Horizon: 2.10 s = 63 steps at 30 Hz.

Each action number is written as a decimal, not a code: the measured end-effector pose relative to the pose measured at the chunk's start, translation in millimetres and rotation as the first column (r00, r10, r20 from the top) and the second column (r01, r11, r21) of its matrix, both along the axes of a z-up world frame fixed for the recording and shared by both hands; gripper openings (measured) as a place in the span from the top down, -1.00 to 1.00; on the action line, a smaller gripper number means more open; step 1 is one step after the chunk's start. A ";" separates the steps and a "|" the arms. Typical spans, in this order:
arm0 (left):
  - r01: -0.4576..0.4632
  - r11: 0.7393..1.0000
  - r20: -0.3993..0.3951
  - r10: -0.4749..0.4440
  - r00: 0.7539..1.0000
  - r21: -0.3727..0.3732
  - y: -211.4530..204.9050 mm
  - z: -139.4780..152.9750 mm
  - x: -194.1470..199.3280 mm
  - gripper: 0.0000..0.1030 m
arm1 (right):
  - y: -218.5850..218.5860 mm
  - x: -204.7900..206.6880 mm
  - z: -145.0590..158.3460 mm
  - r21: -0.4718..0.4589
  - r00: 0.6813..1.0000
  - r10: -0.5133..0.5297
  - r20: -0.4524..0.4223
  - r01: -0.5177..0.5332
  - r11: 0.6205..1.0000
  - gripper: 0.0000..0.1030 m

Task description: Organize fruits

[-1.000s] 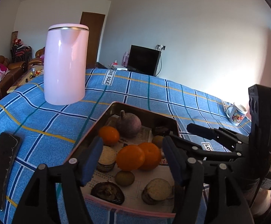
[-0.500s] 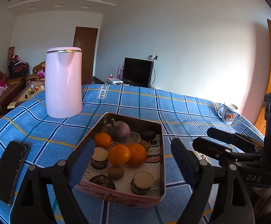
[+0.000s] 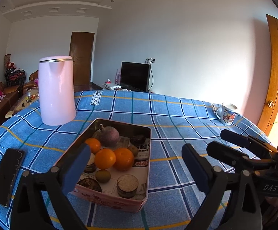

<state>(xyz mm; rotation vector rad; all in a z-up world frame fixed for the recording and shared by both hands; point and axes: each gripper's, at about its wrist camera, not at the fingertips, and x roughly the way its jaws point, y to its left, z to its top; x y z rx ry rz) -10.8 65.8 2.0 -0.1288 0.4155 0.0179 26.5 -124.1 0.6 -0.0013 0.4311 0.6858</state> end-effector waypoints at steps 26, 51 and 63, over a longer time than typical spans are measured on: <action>-0.009 1.000 -0.007 0.009 1.000 0.020 -5.3 2.2 -2.4 -0.99 | -12.8 -12.7 0.3 0.011 0.999 -0.016 0.051 0.015 1.000 -0.53; 0.001 1.000 -0.005 0.000 1.000 0.024 -16.0 4.6 -2.6 -1.00 | -25.5 -15.3 0.1 0.024 0.998 -0.033 0.062 0.032 0.999 -0.53; 0.002 1.000 -0.017 -0.002 1.000 0.027 -16.9 0.5 -1.1 -1.00 | -29.2 -14.0 -2.4 0.020 0.998 -0.044 0.050 0.043 0.999 -0.53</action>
